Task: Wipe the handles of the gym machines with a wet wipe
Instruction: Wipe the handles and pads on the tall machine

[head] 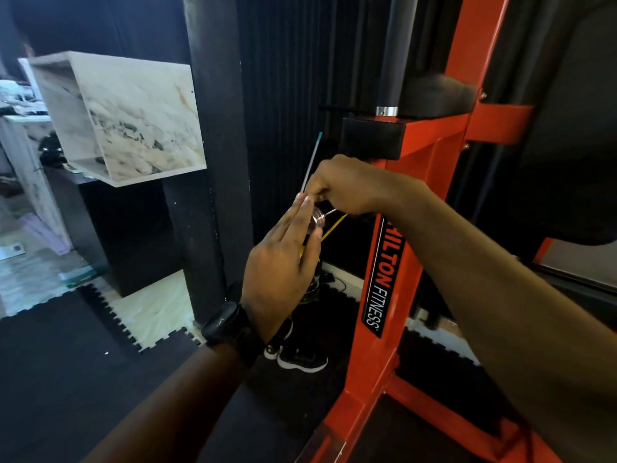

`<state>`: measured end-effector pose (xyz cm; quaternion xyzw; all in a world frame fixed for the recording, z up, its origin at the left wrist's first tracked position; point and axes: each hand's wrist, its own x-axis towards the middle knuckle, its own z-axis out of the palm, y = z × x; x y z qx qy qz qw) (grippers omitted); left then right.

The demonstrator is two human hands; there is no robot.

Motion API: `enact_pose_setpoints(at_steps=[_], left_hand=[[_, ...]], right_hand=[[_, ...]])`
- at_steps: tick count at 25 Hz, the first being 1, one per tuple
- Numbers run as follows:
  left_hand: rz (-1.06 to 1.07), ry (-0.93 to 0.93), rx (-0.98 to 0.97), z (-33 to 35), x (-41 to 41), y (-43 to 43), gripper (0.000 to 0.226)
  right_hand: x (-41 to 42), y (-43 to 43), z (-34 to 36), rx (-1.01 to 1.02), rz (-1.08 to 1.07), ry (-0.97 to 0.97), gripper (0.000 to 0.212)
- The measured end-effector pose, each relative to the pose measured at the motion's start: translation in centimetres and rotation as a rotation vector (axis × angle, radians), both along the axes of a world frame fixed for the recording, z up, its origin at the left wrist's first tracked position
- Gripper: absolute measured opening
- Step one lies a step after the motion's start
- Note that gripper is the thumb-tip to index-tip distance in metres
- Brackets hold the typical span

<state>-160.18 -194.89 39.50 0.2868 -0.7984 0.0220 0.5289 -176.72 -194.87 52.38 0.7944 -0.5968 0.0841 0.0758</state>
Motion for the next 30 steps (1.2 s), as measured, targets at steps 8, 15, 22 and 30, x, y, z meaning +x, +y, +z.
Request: enact_pose_setpoints(at_steps=[8,15,22,30], left_hand=[[-0.058,-0.015,0.005,0.2,0.3,-0.1,0.048],[-0.09,0.007,0.005,0.2,0.3,-0.3,0.048],[-0.073,-0.015,-0.029,0.3,0.4,-0.5,0.046],[-0.081,-0.019,-0.042,0.3,0.5,-0.5,0.046]], right_hand=[[-1.6,1.5,-5.7,-0.527,-0.038,-0.113,0.038],[-1.2,2.1,-6.5,-0.655,-0.32,-0.425,0.033],[4.3,2.1,-8.7,-0.902,-0.545,-1.136,0.029],[8.4,2.8,-9.2,-0.834,-0.477,-1.804,0.021]])
